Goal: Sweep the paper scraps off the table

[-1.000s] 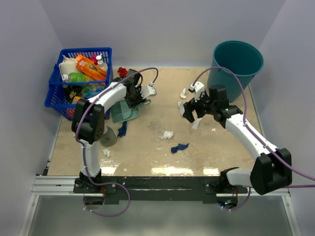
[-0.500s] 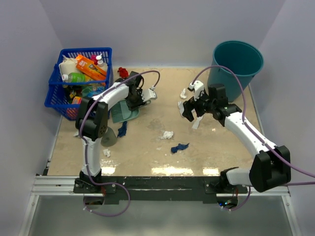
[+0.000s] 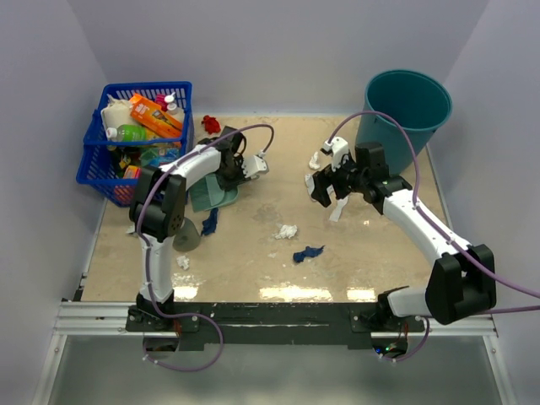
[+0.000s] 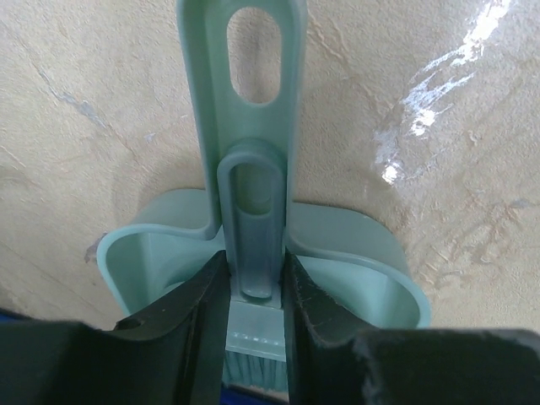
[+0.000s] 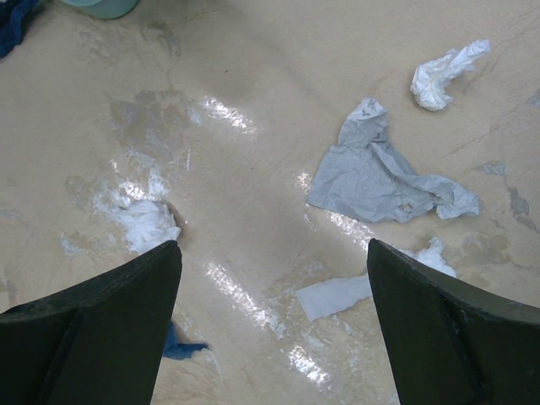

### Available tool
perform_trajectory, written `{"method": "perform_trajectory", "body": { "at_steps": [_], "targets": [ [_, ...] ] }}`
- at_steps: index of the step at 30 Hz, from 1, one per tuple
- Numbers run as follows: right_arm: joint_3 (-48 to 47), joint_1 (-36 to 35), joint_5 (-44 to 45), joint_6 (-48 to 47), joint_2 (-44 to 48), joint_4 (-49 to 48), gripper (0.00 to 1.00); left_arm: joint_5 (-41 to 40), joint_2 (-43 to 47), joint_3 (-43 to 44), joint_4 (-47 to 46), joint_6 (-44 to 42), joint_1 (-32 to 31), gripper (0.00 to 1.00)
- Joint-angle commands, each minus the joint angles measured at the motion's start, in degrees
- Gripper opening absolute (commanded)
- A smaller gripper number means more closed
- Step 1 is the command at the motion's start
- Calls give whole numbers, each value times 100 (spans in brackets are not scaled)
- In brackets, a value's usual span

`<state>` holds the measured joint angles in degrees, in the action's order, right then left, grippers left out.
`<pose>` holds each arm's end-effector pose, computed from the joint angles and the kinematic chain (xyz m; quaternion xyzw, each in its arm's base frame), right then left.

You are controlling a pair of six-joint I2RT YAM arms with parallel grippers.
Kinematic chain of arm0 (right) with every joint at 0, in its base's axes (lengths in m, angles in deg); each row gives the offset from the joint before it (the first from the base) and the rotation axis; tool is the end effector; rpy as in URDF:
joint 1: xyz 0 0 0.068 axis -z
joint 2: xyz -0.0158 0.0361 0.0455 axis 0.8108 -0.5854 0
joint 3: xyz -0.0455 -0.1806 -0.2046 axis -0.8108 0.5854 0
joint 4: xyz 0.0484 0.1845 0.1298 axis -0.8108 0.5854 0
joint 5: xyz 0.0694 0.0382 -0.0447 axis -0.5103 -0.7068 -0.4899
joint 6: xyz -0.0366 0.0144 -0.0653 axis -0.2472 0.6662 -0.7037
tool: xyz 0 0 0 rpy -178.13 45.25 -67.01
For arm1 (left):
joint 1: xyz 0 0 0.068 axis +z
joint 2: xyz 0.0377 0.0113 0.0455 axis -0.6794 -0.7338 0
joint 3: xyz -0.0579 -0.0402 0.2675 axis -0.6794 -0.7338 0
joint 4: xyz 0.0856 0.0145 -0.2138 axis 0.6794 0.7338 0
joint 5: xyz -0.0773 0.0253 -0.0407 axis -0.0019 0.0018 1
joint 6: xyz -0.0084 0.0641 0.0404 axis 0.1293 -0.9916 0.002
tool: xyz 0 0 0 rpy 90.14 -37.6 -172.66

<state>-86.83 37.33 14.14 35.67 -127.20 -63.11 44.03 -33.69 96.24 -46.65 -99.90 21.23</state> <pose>0.2677 0.1063 0.2764 -0.3052 0.8317 0.1876 0.4242 0.3848 -0.1573 0.1623 0.5642 0.8075 0.0022 0.1719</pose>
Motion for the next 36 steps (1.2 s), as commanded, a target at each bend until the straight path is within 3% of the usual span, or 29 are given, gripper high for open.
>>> {"method": "perform_trajectory", "body": {
  "at_steps": [1,15,18,23,29,36],
  "targets": [
    [-179,-12,-46,109,-9,-222,93,146,231,-108,-183,101,-24,25],
    [-231,-12,7,56,-44,-214,93,120,970,-206,-430,390,3,14],
    [-214,-12,51,38,-27,-196,93,295,1066,-48,-351,601,3,11],
    [-450,-12,173,-391,-44,50,93,1269,1435,163,-578,1084,20,2],
    [-917,-3,622,-446,-255,15,98,2395,1734,410,-1429,2806,12,0],
    [-1636,-126,-765,617,-562,-424,99,2185,1884,392,-2591,5493,47,0]
  ]
}}
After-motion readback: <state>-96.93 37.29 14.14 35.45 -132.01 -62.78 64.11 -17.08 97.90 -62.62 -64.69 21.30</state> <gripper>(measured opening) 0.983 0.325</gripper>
